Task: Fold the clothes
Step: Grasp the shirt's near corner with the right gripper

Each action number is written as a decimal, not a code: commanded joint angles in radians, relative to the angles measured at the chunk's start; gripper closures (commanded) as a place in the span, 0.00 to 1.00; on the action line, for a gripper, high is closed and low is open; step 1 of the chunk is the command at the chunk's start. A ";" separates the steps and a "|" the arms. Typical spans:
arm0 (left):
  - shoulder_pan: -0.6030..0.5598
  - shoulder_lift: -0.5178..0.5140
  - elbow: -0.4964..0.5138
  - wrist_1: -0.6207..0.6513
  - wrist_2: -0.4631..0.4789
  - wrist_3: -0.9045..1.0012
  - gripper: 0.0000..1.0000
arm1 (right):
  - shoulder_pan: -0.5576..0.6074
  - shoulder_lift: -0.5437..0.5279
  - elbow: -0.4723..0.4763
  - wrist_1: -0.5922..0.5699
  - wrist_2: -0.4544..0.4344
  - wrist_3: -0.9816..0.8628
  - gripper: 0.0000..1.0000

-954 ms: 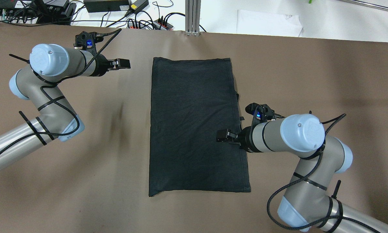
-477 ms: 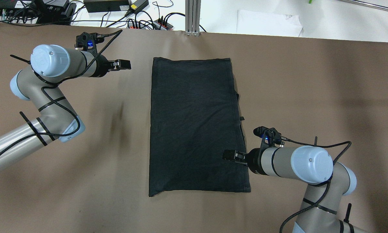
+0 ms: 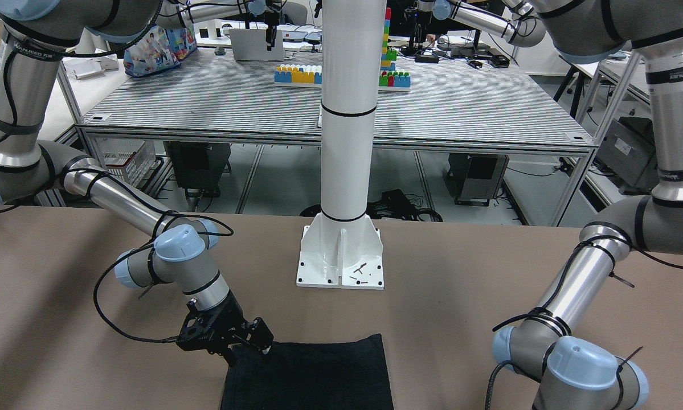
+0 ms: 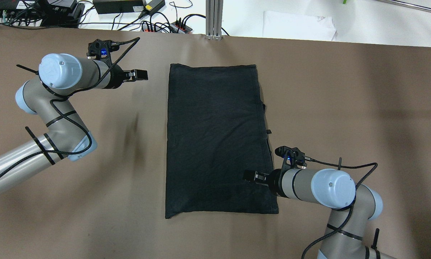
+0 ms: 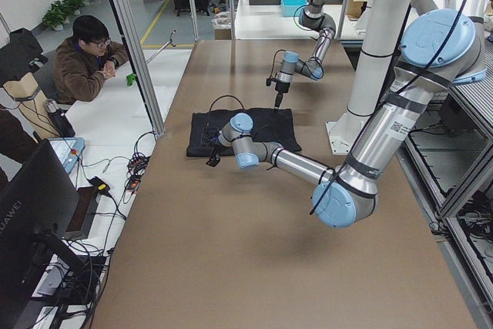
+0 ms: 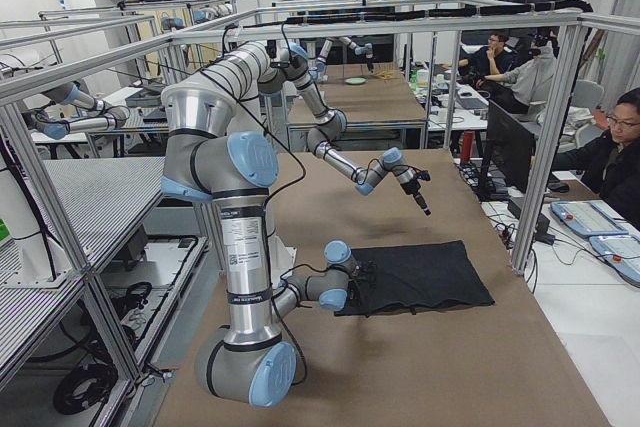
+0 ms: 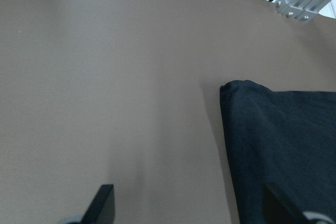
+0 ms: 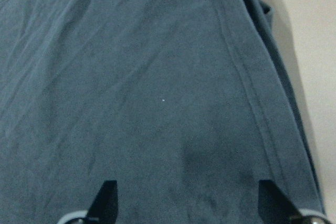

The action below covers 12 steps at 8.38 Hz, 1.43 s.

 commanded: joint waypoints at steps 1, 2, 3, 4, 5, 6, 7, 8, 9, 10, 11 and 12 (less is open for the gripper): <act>0.001 -0.001 0.001 0.000 0.000 0.000 0.00 | -0.002 0.016 -0.039 -0.002 -0.008 0.002 0.06; 0.001 -0.001 0.002 0.000 0.000 0.000 0.00 | 0.002 0.016 -0.039 -0.001 -0.008 -0.001 0.06; 0.001 -0.001 0.002 0.000 0.002 0.002 0.00 | 0.008 0.014 -0.031 -0.001 0.002 -0.001 0.06; 0.001 -0.001 0.001 0.000 0.002 0.002 0.00 | 0.008 0.011 -0.030 0.001 0.003 -0.001 0.06; 0.001 -0.001 0.002 0.000 0.002 0.002 0.00 | 0.008 0.007 -0.031 0.001 0.003 -0.003 0.06; 0.001 0.001 0.002 0.000 0.002 0.003 0.00 | 0.008 0.004 -0.031 0.001 -0.001 -0.003 0.06; 0.001 0.001 0.002 0.000 0.004 0.003 0.00 | 0.005 0.002 -0.034 0.001 -0.006 -0.001 0.06; 0.001 0.002 0.002 0.000 0.007 0.003 0.00 | -0.001 0.001 -0.039 0.001 -0.008 0.002 0.06; 0.003 0.004 0.002 0.000 0.022 0.005 0.00 | -0.008 0.004 -0.039 -0.005 -0.017 0.002 0.06; 0.006 0.005 0.002 0.000 0.023 0.005 0.00 | -0.034 0.011 -0.042 -0.010 -0.043 0.005 0.06; 0.008 0.008 0.004 0.000 0.023 0.008 0.00 | -0.057 0.023 -0.047 -0.010 -0.072 0.023 0.06; 0.008 0.007 0.010 -0.001 0.023 0.009 0.00 | -0.067 0.033 -0.045 -0.014 -0.080 0.034 0.07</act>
